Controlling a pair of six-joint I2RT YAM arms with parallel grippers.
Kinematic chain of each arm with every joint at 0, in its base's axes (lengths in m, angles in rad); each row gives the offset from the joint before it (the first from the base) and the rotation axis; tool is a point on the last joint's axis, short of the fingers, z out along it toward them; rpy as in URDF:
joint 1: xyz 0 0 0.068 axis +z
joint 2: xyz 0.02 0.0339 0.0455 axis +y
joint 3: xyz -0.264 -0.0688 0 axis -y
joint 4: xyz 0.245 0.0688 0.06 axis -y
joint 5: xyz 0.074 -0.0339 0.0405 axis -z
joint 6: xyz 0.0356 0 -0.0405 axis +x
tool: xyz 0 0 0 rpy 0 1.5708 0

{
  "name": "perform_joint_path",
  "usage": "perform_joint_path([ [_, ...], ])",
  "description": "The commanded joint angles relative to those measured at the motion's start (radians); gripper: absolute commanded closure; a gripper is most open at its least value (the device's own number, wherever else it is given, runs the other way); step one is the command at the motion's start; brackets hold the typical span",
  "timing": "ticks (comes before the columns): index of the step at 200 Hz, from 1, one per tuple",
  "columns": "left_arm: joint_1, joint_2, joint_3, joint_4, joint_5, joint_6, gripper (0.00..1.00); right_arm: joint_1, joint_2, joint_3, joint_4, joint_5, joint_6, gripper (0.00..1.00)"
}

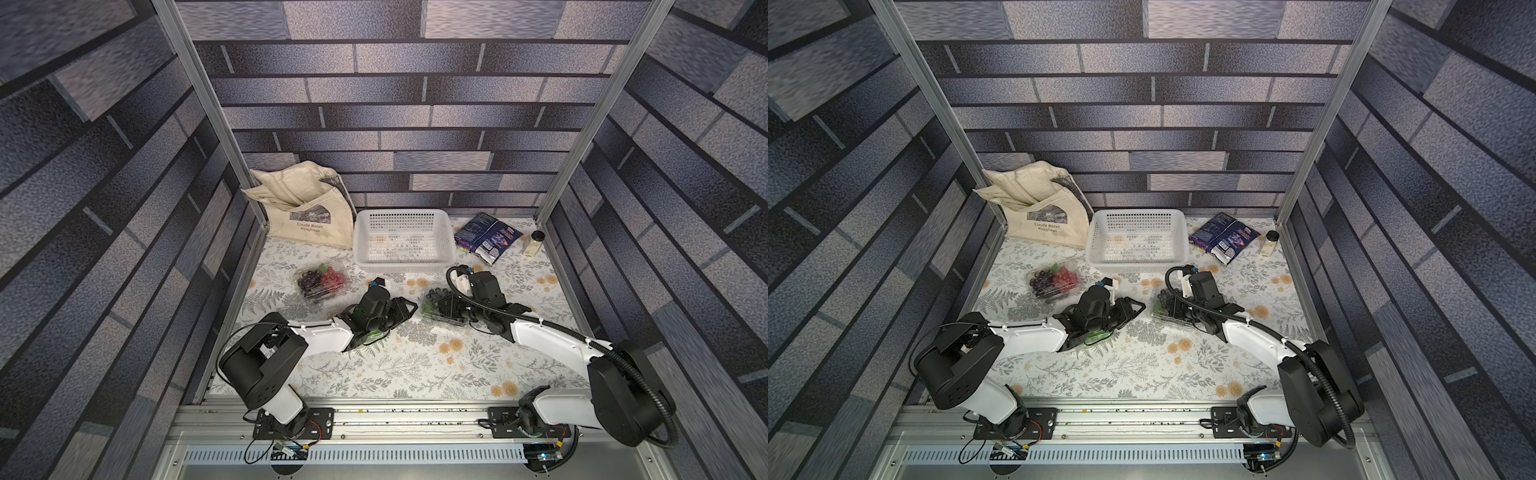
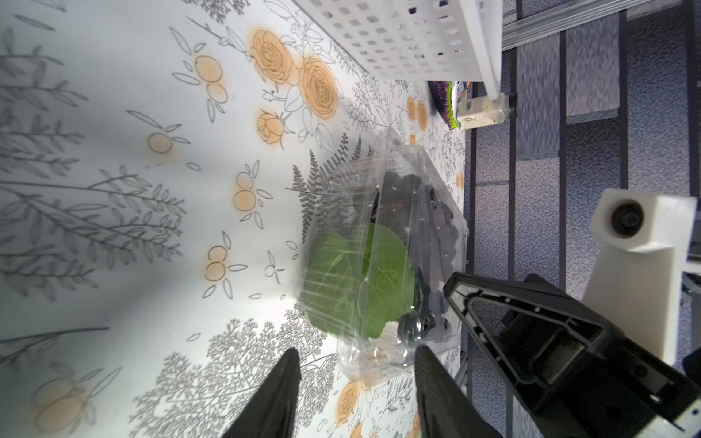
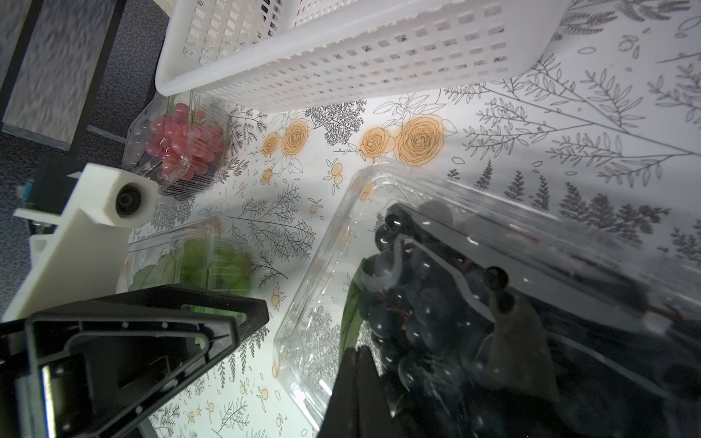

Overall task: Pack grapes into containers
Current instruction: Close the packing box at the center of the board.

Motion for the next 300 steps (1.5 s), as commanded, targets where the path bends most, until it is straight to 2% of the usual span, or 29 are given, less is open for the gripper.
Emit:
perform_joint_path([
  [1,0.006,-0.031,-0.007,-0.117,-0.012,0.044,0.48,0.006,0.001,0.015,0.025,-0.013,0.012,1.0],
  [85,-0.061,-0.023,0.086,-0.119,-0.024,0.034,0.5,0.006,0.013,0.019,0.027,-0.027,0.021,1.0],
  [144,-0.059,0.01,0.008,0.005,-0.052,-0.053,0.57,0.006,0.021,0.021,0.03,-0.04,0.023,1.0],
  [300,-0.057,0.132,-0.001,0.151,-0.035,-0.147,0.65,0.007,0.034,0.028,0.02,-0.04,0.016,1.0],
])
